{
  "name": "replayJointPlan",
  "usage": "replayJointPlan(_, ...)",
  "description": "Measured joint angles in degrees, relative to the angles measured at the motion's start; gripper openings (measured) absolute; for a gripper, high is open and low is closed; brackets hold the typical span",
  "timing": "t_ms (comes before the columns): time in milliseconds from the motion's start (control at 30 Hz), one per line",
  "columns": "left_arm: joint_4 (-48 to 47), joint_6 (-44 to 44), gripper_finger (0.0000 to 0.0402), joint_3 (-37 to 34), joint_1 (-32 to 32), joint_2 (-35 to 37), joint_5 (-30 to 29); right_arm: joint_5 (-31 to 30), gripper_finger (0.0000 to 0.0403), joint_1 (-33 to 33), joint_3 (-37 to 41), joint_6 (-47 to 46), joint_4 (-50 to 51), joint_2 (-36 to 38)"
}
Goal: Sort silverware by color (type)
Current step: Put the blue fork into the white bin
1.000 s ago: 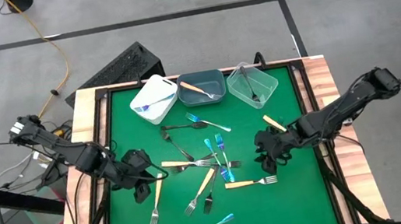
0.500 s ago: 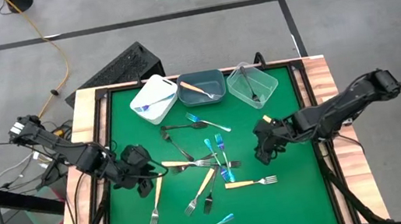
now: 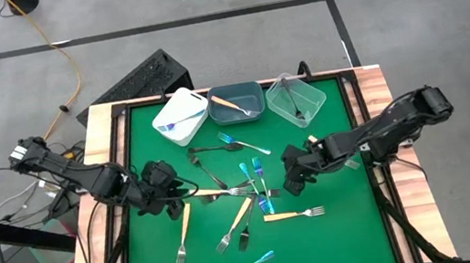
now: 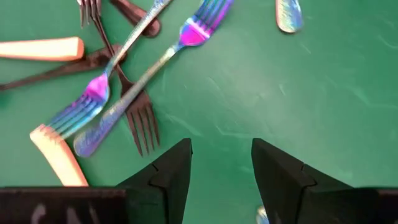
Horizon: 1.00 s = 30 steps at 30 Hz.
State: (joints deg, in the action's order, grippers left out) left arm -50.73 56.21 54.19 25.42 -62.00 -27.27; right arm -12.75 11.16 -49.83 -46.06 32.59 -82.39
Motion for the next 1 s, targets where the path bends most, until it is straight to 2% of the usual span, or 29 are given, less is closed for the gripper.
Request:
replayJointPlan(233,-4.0,-1.3,0.0122,0.0,-1.8,0.2,0.2,0.0,0.0183,0.0,-7.8,-1.9,0.4,-7.7)
replayJointPlan(767,-5.6,-23.9,0.0123,0.0,-7.6,4.6,2.0,-1.0,0.0183,-0.1,-24.6,-13.8,13.2,-21.3)
replayJointPlan(1000,-5.6,-25.4,0.0123,0.0,-9.1,6.6,1.9,-0.9,0.0183,-0.2,-28.7,-14.0,15.0,-25.1)
